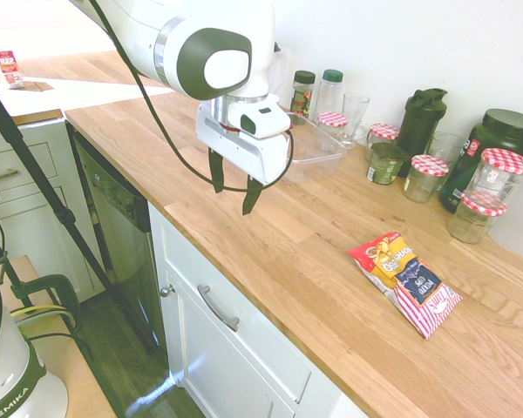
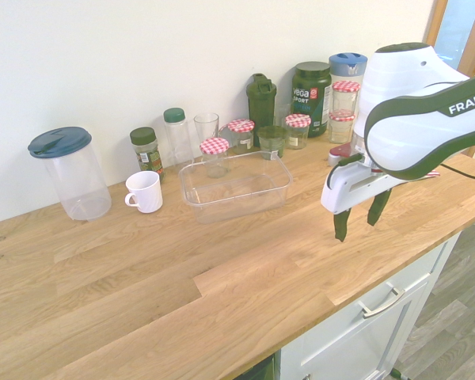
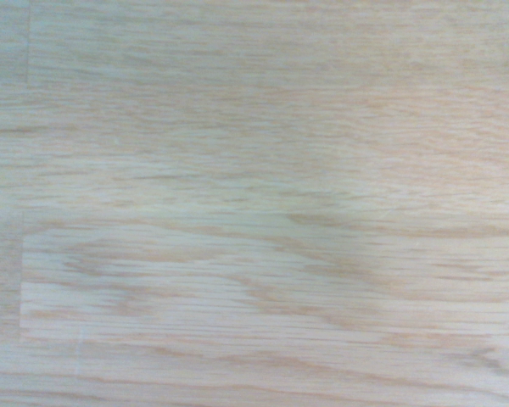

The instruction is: Put the chip bag into the container

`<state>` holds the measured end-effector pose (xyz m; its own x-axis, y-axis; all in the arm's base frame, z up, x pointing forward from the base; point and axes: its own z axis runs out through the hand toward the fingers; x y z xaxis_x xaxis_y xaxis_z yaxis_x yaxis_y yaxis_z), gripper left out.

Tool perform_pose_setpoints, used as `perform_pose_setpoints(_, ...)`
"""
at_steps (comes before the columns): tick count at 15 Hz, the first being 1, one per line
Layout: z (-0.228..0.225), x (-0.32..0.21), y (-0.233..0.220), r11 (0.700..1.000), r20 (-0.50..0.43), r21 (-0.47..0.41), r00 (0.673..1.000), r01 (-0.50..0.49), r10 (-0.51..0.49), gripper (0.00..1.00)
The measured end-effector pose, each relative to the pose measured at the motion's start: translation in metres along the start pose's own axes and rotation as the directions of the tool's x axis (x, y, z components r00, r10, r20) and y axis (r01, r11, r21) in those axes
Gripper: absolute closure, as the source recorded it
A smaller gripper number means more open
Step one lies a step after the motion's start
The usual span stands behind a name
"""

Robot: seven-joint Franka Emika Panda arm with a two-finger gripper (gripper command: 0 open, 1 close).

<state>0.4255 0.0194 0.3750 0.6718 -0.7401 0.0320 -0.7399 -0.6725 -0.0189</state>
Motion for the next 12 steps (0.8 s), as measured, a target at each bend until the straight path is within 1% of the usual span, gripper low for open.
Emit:
perform_pose_setpoints(3, 0.000, 0.002, 0.001, 1.000, 0.002, -0.002, 1.000, 0.006, -0.006, 0.00)
perform_pose_setpoints(6, -0.007, 0.016, 0.007, 1.000, -0.020, -0.007, 1.000, -0.007, 0.007, 0.00)
perform_pose_setpoints(8, -0.017, 0.036, 0.018, 0.999, -0.052, -0.015, 0.998, -0.028, 0.028, 0.00)
perform_pose_setpoints(12, -0.034, 0.092, 0.049, 0.994, -0.159, -0.058, 0.984, -0.093, 0.083, 0.00)
